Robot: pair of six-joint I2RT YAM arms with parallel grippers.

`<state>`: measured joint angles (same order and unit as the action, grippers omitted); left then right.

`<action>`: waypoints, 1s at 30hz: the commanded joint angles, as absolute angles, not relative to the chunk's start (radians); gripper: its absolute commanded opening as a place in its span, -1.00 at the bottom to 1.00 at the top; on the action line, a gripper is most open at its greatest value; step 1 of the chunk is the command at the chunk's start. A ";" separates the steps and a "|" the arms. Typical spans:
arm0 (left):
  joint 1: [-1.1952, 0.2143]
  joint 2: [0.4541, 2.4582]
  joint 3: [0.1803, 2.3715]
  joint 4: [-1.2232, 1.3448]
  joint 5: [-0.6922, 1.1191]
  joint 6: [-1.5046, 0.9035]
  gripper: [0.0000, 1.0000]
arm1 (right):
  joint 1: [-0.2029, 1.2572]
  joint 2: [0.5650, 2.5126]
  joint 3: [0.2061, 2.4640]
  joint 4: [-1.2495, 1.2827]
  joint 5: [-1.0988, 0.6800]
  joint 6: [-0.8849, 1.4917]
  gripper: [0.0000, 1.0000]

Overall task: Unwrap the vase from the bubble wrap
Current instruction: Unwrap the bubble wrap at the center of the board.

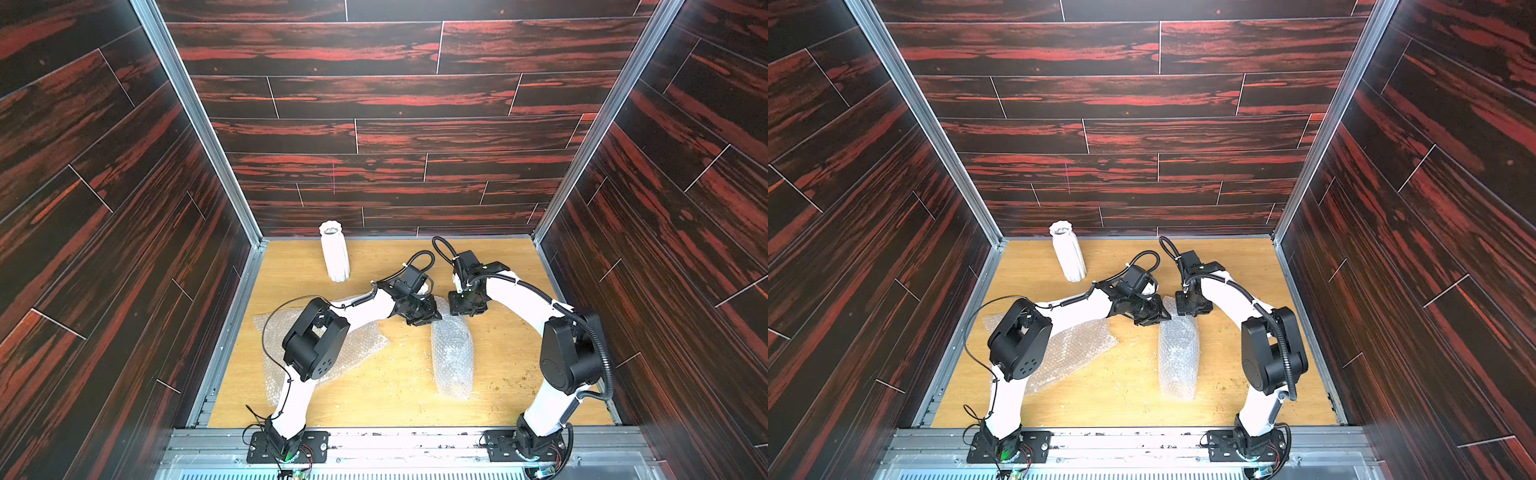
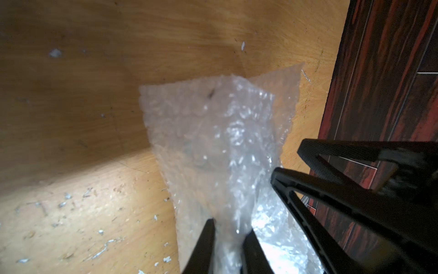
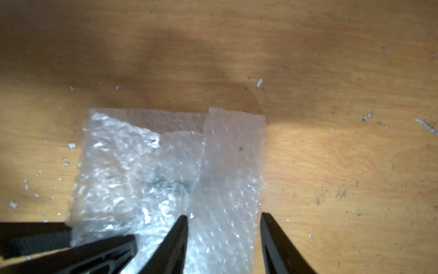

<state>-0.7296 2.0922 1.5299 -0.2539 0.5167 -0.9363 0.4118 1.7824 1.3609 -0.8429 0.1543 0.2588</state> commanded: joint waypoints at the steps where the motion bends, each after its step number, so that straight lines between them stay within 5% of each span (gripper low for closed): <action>1: -0.735 2.113 1.559 -0.287 0.497 -0.922 -0.75 | 0.425 1.842 1.320 -0.903 0.157 0.239 -0.27; 6: -0.735 2.120 1.578 -0.318 0.486 -0.899 -0.98 | 0.425 1.849 1.327 -0.896 0.167 0.239 -0.61; 11: -0.736 2.115 1.582 -0.370 0.454 -0.860 -1.00 | 0.420 1.805 1.327 -0.891 0.209 0.250 -0.98; 30: -0.736 2.056 1.566 -0.512 0.342 -0.718 -1.00 | 0.276 1.668 1.359 -0.921 0.183 0.248 -0.93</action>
